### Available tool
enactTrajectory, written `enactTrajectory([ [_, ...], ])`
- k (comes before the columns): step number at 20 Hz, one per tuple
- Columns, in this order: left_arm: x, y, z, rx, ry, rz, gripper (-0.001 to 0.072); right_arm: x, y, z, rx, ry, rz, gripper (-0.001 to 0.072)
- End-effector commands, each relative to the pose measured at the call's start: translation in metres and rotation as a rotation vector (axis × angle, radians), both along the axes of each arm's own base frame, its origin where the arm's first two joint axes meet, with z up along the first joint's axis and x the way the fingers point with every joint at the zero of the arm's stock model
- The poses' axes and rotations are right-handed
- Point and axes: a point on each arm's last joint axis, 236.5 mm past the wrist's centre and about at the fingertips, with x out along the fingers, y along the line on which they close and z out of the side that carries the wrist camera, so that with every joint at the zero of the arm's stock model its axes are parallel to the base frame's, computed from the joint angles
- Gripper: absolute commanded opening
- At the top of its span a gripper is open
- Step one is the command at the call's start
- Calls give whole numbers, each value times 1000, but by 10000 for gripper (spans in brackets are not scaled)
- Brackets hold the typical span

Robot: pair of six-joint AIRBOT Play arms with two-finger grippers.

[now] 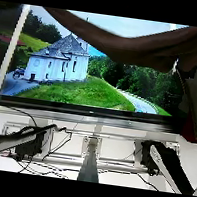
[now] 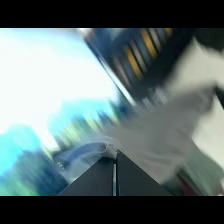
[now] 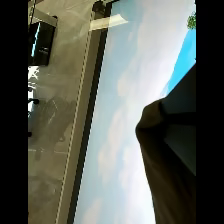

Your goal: Fold the clothes and pants, and hang the long-sleeved shirts on hangers.

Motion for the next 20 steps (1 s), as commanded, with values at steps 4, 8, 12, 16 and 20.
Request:
enactTrajectory([
  [4,-48,75,72,45,-181,335,15,-38,15,20,43,23,39,12],
  [8,-68,78,86,76,-219,400,15,-106,48,46,57,8,133,11],
  [12,-74,105,46,247,-58,592,14,-149,75,34,71,81,229,11],
  [16,-95,159,-57,394,306,765,15,-116,70,-18,112,241,228,9],
  [20,-97,135,-192,264,635,599,14,-49,59,-142,222,561,200,10],
])
